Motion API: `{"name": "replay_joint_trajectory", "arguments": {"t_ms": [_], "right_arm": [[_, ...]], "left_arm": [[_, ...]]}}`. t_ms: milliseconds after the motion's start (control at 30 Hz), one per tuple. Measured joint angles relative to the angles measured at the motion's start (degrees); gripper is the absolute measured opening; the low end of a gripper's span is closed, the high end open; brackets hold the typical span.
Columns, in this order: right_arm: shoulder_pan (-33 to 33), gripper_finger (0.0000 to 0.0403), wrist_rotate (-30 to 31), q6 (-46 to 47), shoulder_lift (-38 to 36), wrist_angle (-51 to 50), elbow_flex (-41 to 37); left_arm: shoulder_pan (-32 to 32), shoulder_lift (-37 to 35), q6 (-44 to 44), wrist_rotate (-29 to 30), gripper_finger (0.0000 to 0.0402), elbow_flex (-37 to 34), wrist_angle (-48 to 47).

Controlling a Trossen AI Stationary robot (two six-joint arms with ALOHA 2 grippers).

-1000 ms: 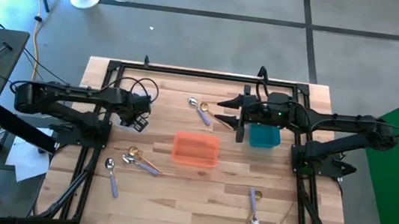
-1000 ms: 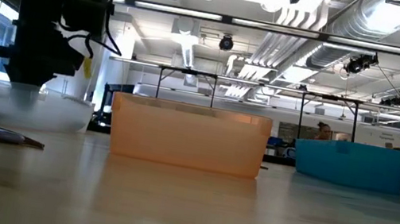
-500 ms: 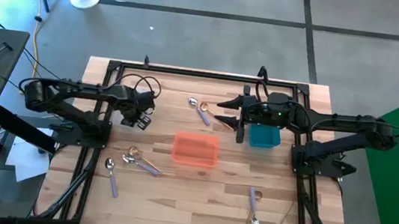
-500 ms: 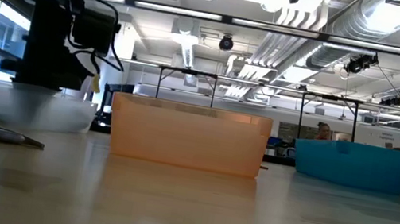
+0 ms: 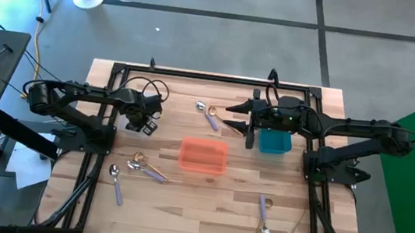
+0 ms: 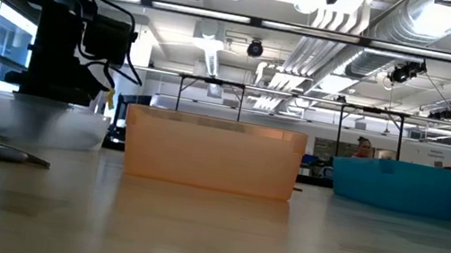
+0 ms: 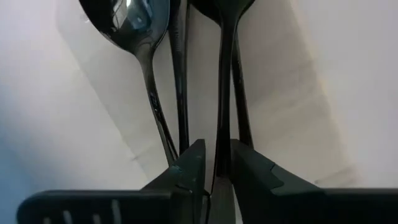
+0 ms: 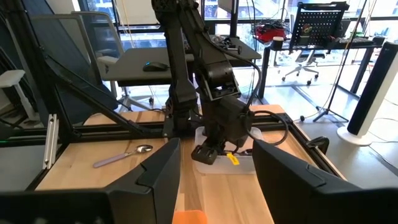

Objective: Sort silverware by color (type)
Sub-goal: Put the black spoon into the white bin

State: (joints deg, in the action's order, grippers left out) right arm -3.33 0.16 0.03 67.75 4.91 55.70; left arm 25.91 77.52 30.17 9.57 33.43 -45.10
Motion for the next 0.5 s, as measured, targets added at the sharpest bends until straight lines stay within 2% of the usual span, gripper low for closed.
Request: {"name": "replay_joint_trajectory", "arguments": {"t_ms": [500], "right_arm": [[0.0, 0.0185, 0.0, 0.0, 0.0, 0.0, 0.0]], "left_arm": [[0.0, -0.9, -0.9, -0.1, 0.0135, 0.0, 0.8]]}}
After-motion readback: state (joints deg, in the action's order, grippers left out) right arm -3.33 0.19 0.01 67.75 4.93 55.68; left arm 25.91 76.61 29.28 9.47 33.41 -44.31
